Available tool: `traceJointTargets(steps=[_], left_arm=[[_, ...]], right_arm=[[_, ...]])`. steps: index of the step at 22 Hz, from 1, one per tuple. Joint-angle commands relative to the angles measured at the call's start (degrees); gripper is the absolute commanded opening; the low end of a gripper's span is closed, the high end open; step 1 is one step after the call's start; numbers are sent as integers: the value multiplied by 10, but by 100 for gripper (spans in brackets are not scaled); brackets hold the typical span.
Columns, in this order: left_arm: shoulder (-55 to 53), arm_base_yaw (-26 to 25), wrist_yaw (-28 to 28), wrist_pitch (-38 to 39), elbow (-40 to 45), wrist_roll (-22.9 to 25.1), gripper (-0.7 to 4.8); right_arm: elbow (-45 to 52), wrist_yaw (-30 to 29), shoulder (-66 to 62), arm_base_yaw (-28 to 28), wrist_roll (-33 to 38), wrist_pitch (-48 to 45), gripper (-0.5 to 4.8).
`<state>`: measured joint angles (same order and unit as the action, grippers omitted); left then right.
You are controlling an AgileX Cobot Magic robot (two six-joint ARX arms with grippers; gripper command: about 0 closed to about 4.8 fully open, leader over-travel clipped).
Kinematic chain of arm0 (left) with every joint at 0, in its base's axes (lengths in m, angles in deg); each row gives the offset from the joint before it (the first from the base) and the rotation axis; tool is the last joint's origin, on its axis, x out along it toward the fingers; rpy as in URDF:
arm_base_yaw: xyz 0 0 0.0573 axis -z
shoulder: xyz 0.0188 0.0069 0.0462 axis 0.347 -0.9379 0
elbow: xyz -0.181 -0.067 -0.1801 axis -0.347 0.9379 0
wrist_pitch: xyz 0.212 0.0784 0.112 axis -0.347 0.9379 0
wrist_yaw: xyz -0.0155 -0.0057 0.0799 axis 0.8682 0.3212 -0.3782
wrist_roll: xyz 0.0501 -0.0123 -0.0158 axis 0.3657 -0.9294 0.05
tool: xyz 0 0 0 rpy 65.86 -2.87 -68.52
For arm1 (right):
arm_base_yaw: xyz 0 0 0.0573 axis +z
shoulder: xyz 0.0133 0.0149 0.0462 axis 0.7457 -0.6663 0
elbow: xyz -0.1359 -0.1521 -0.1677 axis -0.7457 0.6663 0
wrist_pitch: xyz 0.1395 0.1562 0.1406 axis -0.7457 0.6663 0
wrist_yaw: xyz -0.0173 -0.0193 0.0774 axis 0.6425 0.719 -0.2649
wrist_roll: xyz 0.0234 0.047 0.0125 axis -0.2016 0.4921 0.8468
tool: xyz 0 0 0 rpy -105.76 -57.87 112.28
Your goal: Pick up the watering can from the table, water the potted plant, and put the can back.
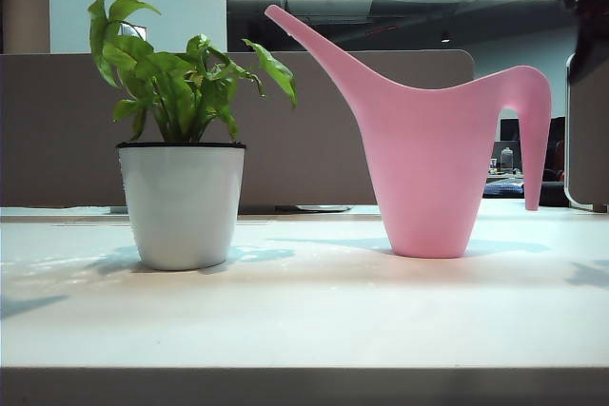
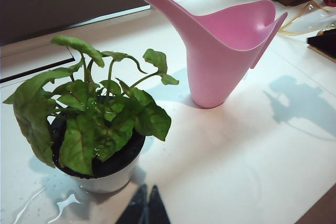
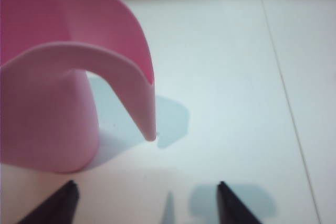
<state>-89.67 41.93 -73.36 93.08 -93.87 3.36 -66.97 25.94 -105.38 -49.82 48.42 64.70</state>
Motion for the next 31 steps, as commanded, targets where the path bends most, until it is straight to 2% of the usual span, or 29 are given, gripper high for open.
traceJointTargets(steps=[1,7,12,27,31], left_arm=[[1,0,2,-9,-2,0,-4],[0,0,2,-11,-2,0,-4],[0,0,2,-12,-2,0,-4],[0,0,-9,-12,-2,3,-4],[0,0,-9,-12,-2,3,-4]], right_arm=[[-3,-7,-35,1,0,-60,369],[-3,-13,-93,0,-1,-107,369],[-3,-52,-168,1,-1,-205,369],[-2,-52,-269,1,-1,-395,367],[-2,-52,-275,1,-1,-420,312]])
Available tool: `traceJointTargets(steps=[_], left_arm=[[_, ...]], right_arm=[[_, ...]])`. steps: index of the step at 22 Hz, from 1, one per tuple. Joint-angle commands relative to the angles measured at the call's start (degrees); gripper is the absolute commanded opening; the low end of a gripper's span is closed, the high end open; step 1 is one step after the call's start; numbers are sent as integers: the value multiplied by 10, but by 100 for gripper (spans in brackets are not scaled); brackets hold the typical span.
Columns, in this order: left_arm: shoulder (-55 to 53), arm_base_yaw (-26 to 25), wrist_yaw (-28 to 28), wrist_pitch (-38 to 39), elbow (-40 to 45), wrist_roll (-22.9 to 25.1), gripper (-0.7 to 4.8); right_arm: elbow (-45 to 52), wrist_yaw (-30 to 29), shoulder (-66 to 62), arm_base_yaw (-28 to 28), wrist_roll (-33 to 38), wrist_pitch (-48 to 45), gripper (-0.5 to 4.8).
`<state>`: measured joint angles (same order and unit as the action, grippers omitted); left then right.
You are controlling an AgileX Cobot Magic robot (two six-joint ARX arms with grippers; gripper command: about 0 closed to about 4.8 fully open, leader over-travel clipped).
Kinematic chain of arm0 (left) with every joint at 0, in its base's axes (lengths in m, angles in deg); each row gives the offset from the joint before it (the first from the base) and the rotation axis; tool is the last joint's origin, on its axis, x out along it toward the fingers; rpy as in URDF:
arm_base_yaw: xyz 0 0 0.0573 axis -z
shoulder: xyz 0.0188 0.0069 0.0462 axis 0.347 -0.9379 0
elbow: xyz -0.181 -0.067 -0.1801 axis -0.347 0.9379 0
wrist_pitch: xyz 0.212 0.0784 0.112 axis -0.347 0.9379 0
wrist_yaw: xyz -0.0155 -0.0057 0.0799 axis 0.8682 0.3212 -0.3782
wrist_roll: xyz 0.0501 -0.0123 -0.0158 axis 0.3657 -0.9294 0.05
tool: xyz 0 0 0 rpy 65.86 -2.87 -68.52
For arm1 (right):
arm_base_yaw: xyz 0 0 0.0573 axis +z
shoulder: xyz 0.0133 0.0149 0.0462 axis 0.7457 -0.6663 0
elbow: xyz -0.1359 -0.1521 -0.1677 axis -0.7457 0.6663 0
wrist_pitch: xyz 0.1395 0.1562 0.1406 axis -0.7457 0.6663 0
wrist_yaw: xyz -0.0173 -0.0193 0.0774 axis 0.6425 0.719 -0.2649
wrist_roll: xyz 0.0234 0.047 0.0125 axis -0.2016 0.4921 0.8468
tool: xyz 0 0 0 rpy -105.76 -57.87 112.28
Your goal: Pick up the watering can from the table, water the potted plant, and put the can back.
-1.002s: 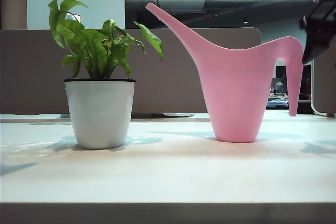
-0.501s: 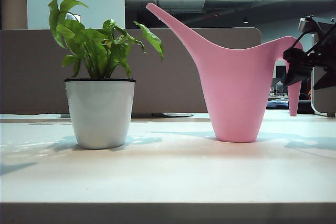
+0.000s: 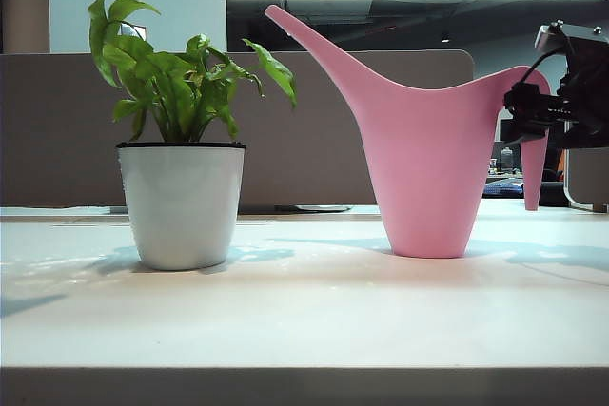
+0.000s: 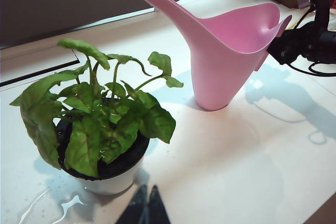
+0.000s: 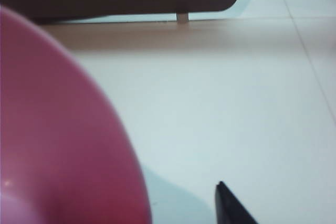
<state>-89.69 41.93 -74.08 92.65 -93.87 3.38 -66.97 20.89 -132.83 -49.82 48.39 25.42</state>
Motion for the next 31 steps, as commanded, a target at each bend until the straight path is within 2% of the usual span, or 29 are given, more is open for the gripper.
traceJointTargets(steps=[1,4,5,6,8,26,29,31], left_arm=[[1,0,-2,-7,-2,3,-4],[1,0,-2,-7,-2,3,-4],[1,0,-2,-7,-2,3,-4],[1,0,-2,-7,-2,5,-4],[1,1,-2,-7,-2,5,-4],[1,2,-1,-2,-2,5,-4],[1,2,-1,-3,-2,5,-4],[1,2,-1,-2,-2,5,-4]], right_arm=[[-2,-2,-1,1,0,-30,291],[-2,-2,-8,1,0,-29,269],[-2,-2,-15,1,0,-28,241],[-2,-4,-21,1,0,-29,190],[-2,-8,-22,1,0,-29,144],[-3,-31,-20,11,-3,-169,143],[-3,-32,-16,15,-47,-190,142],[-3,-40,4,17,-130,-186,142]])
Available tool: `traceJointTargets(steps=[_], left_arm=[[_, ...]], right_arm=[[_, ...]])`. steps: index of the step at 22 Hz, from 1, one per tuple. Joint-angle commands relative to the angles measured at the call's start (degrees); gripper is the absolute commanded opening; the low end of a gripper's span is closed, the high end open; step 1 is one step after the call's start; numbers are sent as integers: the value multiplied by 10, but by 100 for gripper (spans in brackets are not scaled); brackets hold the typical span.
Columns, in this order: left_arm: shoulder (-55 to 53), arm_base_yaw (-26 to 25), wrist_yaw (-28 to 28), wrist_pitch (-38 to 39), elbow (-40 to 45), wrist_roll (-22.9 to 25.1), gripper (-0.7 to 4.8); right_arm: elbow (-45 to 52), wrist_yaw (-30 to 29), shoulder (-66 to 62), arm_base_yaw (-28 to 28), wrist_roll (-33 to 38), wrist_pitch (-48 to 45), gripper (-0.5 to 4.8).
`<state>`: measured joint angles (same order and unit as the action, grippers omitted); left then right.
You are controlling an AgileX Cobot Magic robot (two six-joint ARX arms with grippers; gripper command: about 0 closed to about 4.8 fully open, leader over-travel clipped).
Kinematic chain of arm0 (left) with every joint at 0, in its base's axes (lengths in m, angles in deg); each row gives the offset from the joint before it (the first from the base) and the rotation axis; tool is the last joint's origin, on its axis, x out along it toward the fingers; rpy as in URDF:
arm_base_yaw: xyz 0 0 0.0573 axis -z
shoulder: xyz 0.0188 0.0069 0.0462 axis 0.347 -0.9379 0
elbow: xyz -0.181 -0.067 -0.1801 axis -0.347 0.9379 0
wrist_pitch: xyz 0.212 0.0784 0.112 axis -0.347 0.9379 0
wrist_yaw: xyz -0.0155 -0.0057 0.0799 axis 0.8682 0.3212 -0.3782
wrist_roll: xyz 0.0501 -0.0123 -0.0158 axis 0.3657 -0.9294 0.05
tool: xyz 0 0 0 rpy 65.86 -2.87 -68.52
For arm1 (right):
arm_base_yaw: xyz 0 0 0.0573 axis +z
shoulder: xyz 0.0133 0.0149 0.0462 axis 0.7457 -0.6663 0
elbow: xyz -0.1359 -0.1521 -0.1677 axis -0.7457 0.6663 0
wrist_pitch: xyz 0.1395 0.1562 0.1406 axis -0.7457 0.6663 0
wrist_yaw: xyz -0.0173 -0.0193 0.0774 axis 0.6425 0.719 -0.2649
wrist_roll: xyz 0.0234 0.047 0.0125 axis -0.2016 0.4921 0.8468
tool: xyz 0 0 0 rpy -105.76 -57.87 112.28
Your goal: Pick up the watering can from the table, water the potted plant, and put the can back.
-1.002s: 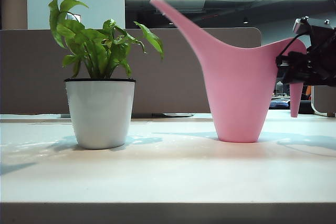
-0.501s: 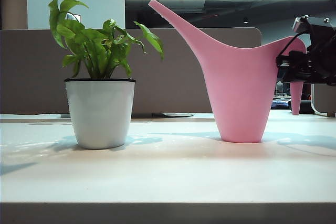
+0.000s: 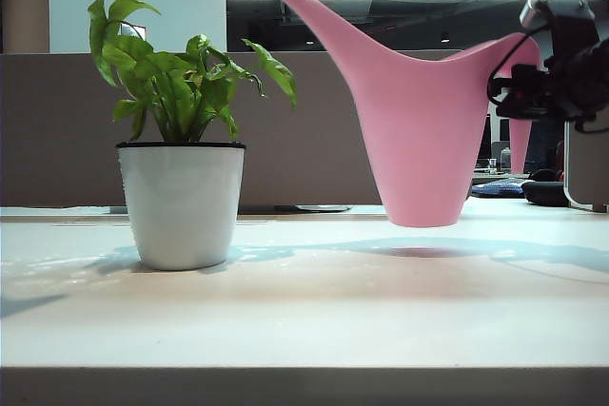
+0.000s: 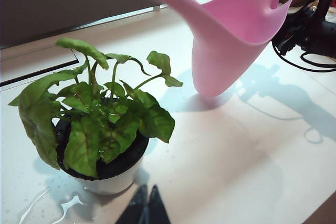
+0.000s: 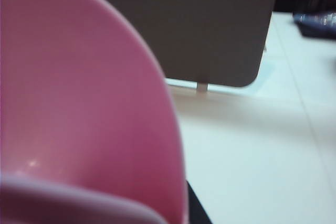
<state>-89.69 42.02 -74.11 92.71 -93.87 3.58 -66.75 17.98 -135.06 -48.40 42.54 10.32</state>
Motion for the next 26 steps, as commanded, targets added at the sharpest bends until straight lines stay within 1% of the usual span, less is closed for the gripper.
traceJointTargets(steps=[1,5,8,11,12,14,17,21,24,26], left_arm=[[1,1,-1,-3,-2,3,-4],[1,1,-1,-3,-2,2,-4],[1,1,-1,-3,-2,2,-4],[1,1,-1,-3,-2,2,-4],[1,1,-1,-3,-2,2,-4],[1,1,-1,-3,-2,2,-4],[1,1,1,-3,-2,2,-4],[1,1,1,-2,-2,2,-4],[1,1,1,6,-2,2,-4],[2,1,1,11,-2,2,-4]], right_arm=[[-5,-7,35,4,-85,-30,142],[-8,17,69,4,-135,-14,142],[-11,17,91,4,-153,-9,142],[-35,17,111,5,-196,40,143],[-49,17,115,7,-198,61,143],[-67,18,118,9,-214,67,143],[-83,19,121,21,-256,72,143],[-111,23,123,41,-317,115,142],[-123,46,123,60,-352,125,138],[-128,45,123,69,-364,127,138]])
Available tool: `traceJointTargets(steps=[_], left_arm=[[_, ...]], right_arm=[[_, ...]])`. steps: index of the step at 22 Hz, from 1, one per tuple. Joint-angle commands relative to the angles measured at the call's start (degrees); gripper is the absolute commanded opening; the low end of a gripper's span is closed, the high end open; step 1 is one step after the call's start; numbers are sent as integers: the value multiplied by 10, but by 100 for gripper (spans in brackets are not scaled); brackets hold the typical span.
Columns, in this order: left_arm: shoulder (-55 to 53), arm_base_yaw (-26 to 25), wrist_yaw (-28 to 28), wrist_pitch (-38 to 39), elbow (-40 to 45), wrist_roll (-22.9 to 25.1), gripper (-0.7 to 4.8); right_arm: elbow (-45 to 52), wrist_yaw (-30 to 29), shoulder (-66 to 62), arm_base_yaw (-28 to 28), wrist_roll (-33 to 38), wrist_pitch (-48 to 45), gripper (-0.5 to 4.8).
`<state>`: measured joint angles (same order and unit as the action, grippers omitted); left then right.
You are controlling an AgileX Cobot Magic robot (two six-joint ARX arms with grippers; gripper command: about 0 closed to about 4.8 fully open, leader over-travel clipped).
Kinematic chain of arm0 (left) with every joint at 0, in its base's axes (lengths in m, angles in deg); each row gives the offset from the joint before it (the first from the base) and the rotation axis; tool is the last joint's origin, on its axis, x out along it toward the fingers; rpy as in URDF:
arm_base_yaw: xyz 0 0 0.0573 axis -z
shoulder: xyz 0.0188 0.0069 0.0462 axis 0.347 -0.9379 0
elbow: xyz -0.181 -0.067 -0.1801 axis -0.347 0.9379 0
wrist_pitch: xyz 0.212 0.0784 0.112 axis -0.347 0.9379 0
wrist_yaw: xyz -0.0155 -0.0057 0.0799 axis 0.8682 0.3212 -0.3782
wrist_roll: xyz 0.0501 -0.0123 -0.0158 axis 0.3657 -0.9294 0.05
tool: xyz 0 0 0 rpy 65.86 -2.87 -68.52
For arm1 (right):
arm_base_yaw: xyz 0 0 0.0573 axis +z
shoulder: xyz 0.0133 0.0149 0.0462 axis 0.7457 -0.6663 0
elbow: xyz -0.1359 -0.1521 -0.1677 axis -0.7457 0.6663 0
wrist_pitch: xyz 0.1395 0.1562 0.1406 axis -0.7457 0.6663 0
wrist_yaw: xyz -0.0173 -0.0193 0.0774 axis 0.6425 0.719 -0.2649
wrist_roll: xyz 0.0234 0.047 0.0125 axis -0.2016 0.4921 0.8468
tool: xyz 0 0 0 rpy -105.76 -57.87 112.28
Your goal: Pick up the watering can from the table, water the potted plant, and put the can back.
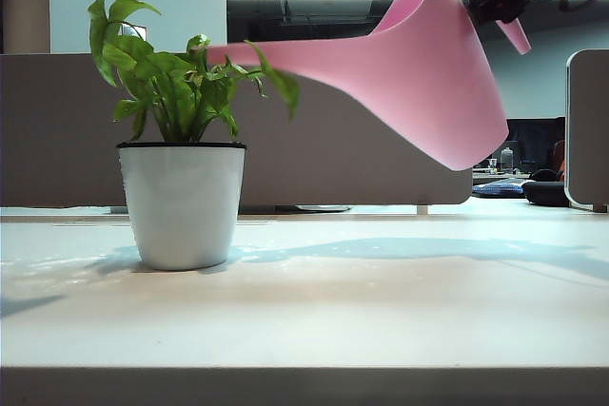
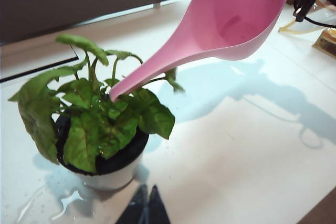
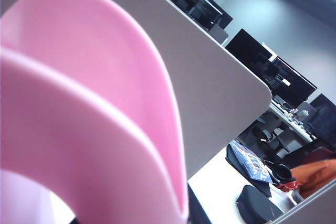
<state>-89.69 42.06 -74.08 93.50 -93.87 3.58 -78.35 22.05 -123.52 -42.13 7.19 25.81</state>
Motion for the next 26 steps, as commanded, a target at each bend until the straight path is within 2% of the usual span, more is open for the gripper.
traceJointTargets(steps=[1,5,9,15,26], left_arm=[[2,0,1,6,-2,2,-4],[2,0,1,12,-2,2,-4],[2,0,0,14,-2,2,-4],[4,0,1,14,-2,2,-4],[9,0,1,15,-2,2,-4]], right_arm=[[-12,5,8,7,-11,-28,138],[-12,7,12,10,-26,-33,138],[-13,39,21,16,-56,-38,135],[-13,39,41,16,-56,-52,135],[-13,25,62,17,-98,-58,133]])
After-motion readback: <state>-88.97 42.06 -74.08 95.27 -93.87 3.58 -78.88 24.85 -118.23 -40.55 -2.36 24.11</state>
